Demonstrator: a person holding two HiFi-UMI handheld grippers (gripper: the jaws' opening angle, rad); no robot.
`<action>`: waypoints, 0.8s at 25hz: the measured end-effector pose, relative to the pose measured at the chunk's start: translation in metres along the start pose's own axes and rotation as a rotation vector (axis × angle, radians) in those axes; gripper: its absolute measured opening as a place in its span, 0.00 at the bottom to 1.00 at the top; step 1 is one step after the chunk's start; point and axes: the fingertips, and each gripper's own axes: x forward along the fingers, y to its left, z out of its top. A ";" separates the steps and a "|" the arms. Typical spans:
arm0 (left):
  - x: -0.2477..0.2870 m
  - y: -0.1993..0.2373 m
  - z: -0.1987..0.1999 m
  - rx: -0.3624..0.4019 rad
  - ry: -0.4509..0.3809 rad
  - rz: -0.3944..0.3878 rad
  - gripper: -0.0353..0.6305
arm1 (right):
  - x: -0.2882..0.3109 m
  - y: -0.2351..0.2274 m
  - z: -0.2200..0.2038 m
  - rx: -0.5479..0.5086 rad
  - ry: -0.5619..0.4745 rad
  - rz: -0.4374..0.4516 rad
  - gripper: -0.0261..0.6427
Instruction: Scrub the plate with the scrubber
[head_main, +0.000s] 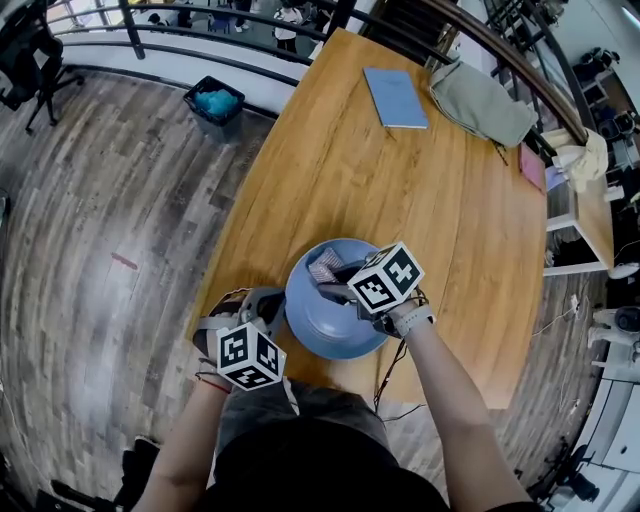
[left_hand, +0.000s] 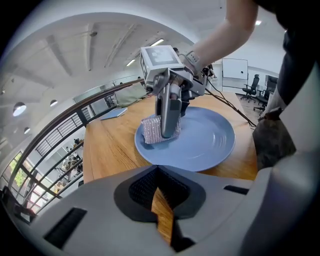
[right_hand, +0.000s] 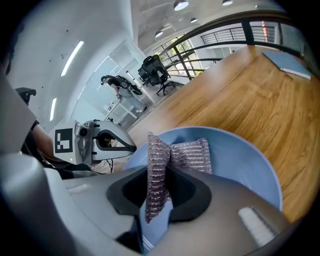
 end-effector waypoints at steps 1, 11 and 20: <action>0.000 -0.001 -0.001 0.003 0.002 0.000 0.05 | -0.003 -0.004 0.000 -0.005 -0.011 -0.017 0.17; 0.000 -0.002 -0.003 0.015 0.013 -0.010 0.05 | -0.047 -0.040 -0.039 -0.041 -0.037 -0.275 0.17; 0.003 -0.030 -0.008 0.087 0.032 -0.074 0.05 | -0.054 -0.023 -0.090 0.051 0.020 -0.267 0.17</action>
